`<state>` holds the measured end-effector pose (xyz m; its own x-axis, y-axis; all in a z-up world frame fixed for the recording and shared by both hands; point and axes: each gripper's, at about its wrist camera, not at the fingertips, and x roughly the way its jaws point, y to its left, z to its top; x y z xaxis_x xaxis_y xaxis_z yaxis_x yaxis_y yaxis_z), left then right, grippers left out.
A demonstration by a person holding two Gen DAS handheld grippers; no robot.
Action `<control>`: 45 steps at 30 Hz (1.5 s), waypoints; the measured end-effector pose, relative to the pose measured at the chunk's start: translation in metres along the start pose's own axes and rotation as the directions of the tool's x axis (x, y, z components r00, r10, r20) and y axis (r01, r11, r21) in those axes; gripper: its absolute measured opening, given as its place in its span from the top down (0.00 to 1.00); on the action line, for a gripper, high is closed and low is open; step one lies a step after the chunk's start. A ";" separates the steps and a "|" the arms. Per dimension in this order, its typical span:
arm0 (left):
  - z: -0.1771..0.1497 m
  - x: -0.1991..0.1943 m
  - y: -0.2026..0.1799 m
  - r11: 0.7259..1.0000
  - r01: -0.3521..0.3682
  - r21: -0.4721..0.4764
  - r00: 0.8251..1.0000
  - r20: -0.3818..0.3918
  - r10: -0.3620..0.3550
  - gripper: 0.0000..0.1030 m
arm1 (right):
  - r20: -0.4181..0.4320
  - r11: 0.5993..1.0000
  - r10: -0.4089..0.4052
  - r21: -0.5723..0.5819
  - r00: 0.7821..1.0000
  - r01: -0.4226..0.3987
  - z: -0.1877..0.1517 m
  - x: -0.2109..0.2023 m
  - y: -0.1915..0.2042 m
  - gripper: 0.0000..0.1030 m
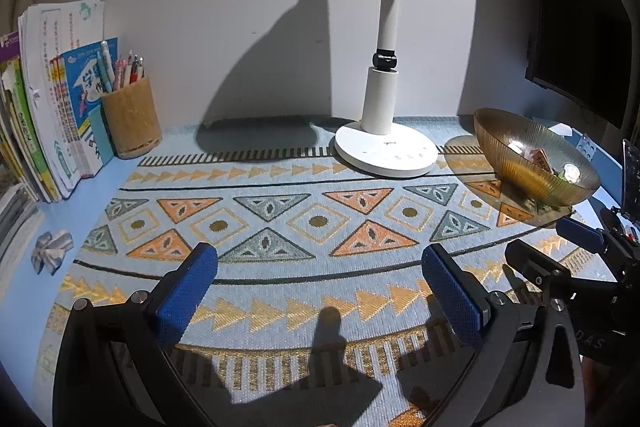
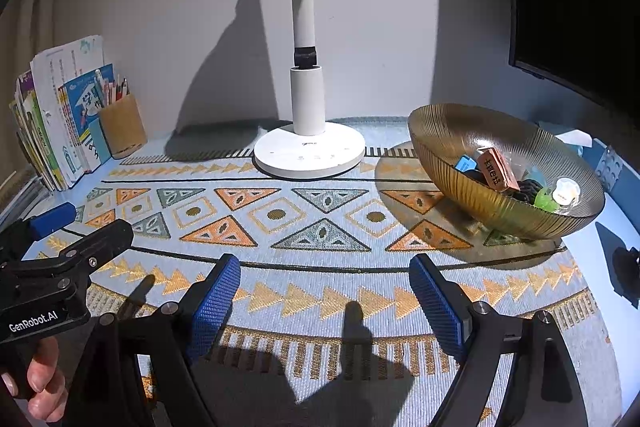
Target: Organize rigid objects
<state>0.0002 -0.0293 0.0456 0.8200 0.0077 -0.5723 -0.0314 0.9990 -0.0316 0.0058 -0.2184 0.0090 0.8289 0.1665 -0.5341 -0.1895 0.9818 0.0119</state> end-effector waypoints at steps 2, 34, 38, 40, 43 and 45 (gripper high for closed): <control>0.000 0.000 0.000 1.000 0.005 -0.001 1.000 -0.003 -0.005 0.01 | -0.002 1.000 0.002 -0.002 1.000 -0.002 0.000 0.001 0.000 0.17; -0.003 0.002 -0.008 0.999 -0.001 0.039 1.000 -0.014 0.001 0.01 | -0.005 1.000 0.000 -0.021 1.000 0.000 0.000 -0.001 0.008 0.17; -0.003 0.002 -0.008 0.999 0.001 0.037 1.000 -0.020 0.000 0.01 | -0.006 1.000 -0.005 -0.024 1.000 0.005 0.000 0.000 0.009 0.17; -0.003 0.003 -0.008 0.999 -0.002 0.041 1.000 -0.020 0.002 0.01 | -0.007 1.000 -0.006 -0.024 1.000 0.005 0.000 0.000 0.009 0.17; -0.003 0.004 -0.008 0.999 -0.004 0.043 1.000 -0.025 0.005 0.01 | -0.008 1.000 -0.007 -0.023 1.000 0.007 0.000 0.000 0.009 0.17; -0.003 0.005 -0.007 0.999 -0.006 0.042 1.000 -0.030 0.007 0.01 | -0.009 1.000 -0.008 -0.024 1.000 0.008 0.000 0.000 0.009 0.17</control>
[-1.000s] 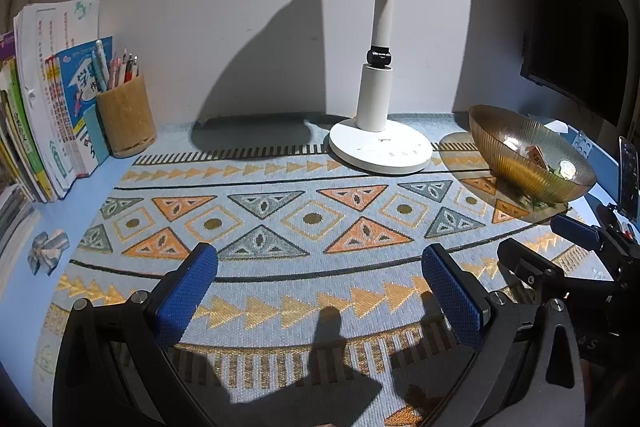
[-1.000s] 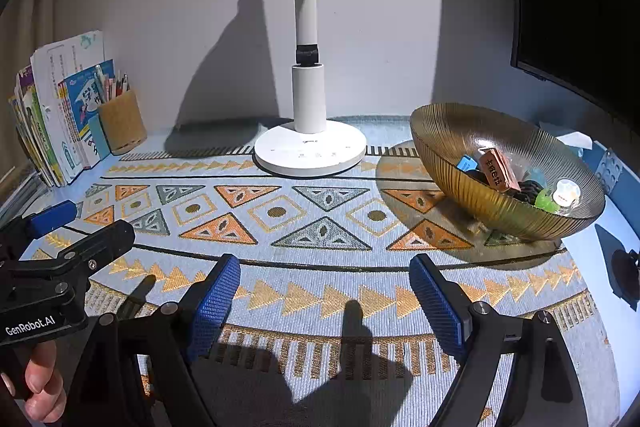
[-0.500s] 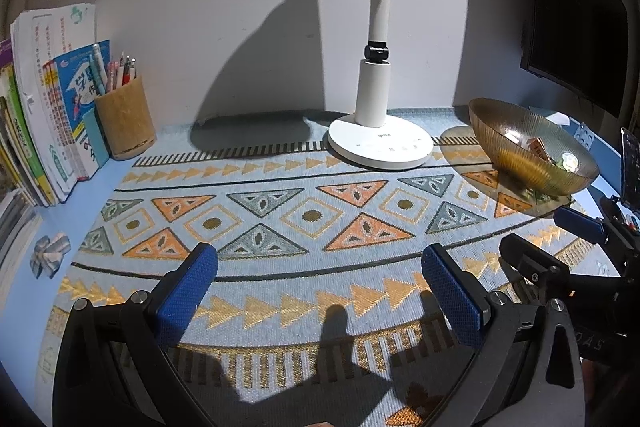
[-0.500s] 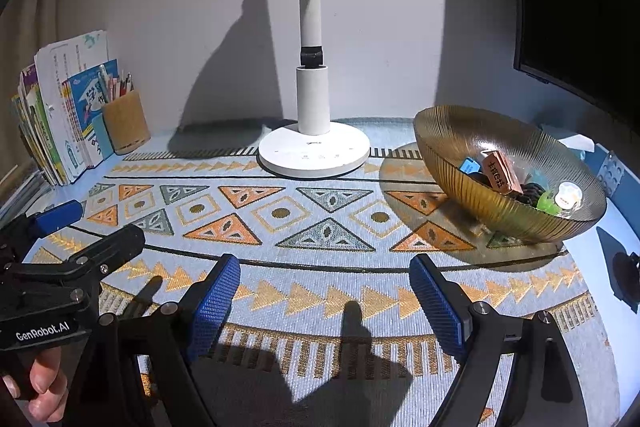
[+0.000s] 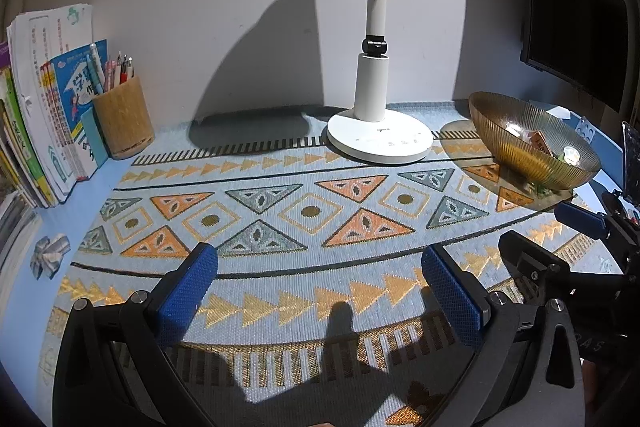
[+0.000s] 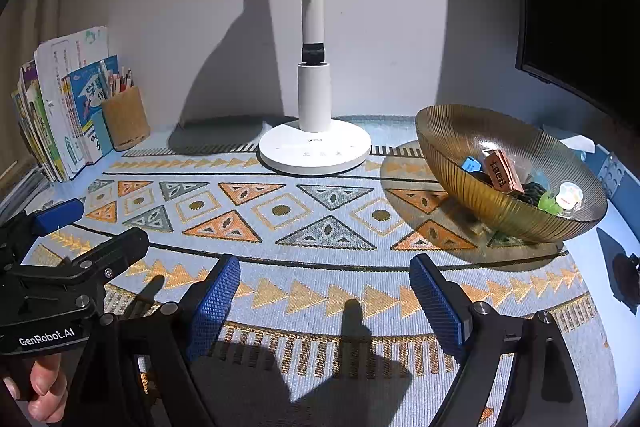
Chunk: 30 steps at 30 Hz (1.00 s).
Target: Organize rigid objects
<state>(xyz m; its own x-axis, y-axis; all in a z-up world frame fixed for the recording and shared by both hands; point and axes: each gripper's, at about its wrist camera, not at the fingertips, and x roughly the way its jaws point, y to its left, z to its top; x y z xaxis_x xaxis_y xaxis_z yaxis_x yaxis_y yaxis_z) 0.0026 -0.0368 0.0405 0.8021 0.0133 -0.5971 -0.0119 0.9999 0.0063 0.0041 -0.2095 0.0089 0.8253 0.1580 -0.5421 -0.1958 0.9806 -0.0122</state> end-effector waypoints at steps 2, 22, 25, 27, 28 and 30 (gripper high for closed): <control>0.000 0.000 0.001 1.000 -0.001 -0.001 1.000 -0.002 0.001 0.01 | 0.000 1.000 0.001 0.000 1.000 -0.001 0.000 0.000 0.000 0.17; 0.000 0.002 0.002 1.000 -0.001 -0.001 1.000 -0.011 0.001 0.01 | -0.002 1.000 0.000 0.000 1.000 0.000 0.000 0.000 0.000 0.17; -0.001 0.002 0.002 1.000 0.007 -0.003 1.000 -0.015 -0.007 0.01 | -0.001 1.000 -0.001 0.000 1.000 0.001 0.000 0.000 0.000 0.17; -0.001 0.002 0.002 1.000 0.006 -0.002 1.000 -0.010 -0.006 0.01 | -0.002 1.000 0.001 0.000 1.000 -0.001 0.000 0.000 0.000 0.17; -0.001 0.000 0.001 1.000 -0.003 0.001 1.000 0.004 0.003 0.01 | -0.002 1.000 0.002 -0.002 1.000 -0.002 0.000 0.000 0.000 0.17; -0.001 -0.005 -0.001 1.000 -0.017 0.007 0.999 0.034 0.016 0.01 | -0.001 1.000 0.000 -0.005 1.000 0.000 -0.001 0.001 0.000 0.17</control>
